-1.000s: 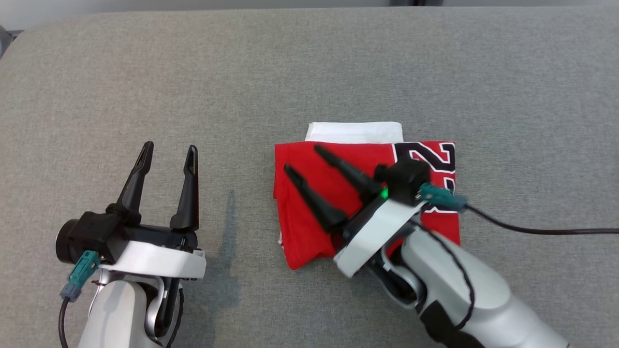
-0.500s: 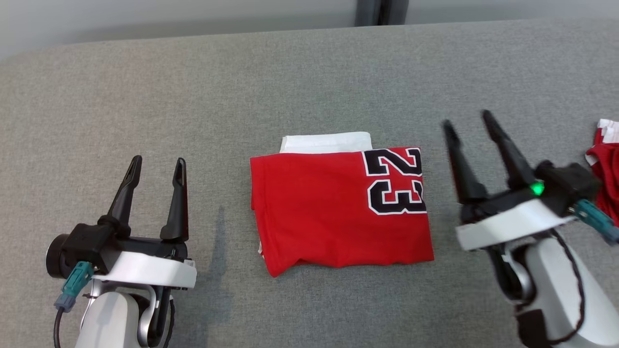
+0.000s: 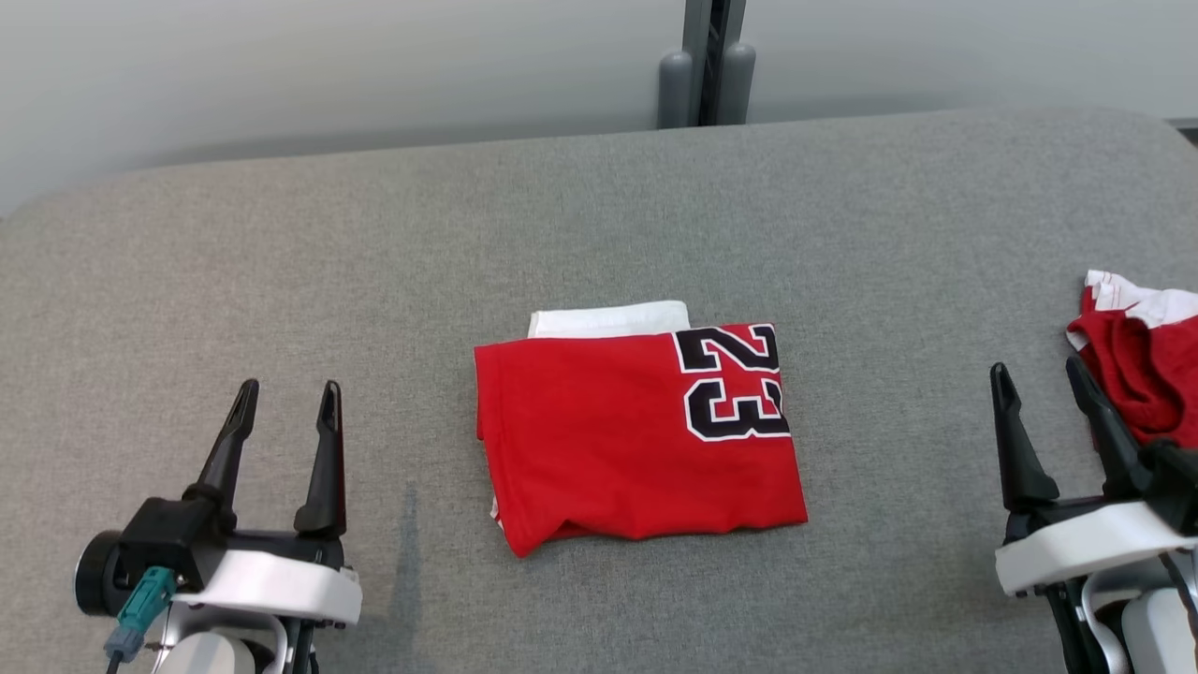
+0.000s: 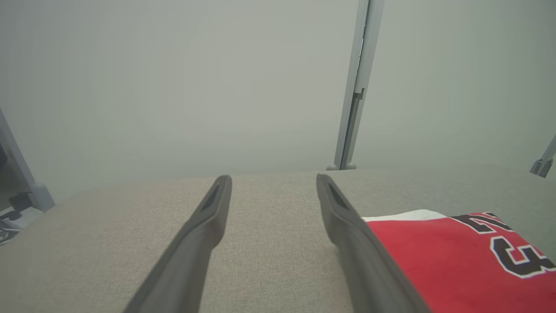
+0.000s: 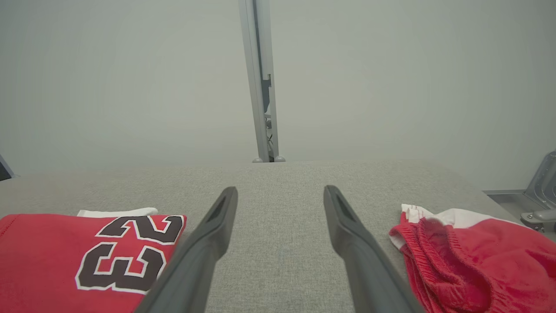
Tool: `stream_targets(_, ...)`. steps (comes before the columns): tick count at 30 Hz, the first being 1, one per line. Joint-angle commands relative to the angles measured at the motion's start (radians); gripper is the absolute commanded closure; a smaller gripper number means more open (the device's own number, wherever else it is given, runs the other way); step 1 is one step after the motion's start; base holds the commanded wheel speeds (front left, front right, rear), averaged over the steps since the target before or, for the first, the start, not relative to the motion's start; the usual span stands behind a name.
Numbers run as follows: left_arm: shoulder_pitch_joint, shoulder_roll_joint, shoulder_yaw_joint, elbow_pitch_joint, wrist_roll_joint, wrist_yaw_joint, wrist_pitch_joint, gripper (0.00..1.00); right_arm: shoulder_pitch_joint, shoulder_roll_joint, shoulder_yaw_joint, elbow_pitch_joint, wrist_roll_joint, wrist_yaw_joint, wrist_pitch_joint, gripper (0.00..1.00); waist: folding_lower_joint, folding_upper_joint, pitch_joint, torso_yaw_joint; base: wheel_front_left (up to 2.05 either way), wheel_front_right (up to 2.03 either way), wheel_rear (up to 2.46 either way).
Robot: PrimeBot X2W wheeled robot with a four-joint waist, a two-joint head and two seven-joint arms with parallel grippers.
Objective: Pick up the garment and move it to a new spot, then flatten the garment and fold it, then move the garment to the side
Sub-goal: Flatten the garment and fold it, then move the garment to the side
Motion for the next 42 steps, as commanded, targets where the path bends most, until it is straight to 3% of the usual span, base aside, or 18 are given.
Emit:
stream_targets(1, 0.019, 0.008, 0.005, -0.005, -0.006, 0.007, 0.005, 0.0, 0.023, 0.002, -0.006, -0.011, -0.005, 0.0, 0.007, 0.0, 0.0, 0.0, -0.025, 0.0, 0.0, 0.0, 0.0)
stream_targets(14, 0.092, 0.017, 0.002, -0.037, -0.015, 0.028, 0.033, 0.0, 0.129, 0.022, -0.03, -0.096, -0.024, 0.0, 0.064, 0.0, 0.0, 0.0, -0.085, 0.008, 0.0, 0.0, 0.0)
stream_targets(28, 0.072, 0.019, -0.019, -0.074, -0.017, 0.036, 0.055, 0.0, 0.116, 0.022, -0.048, -0.109, -0.015, 0.0, 0.098, 0.0, 0.0, 0.0, -0.062, 0.039, 0.0, 0.0, 0.0)
stream_targets(32, 0.047, 0.013, -0.038, -0.078, -0.018, 0.03, 0.05, 0.0, 0.068, 0.01, -0.007, -0.052, 0.0, 0.0, 0.118, 0.0, 0.0, 0.0, -0.032, 0.079, 0.0, 0.0, 0.0)
stream_targets(42, -0.026, -0.013, -0.088, -0.019, -0.044, 0.023, 0.015, 0.0, -0.129, -0.023, 0.221, 0.218, 0.092, 0.0, 0.156, 0.0, 0.0, 0.0, 0.063, 0.192, 0.0, 0.0, 0.0)
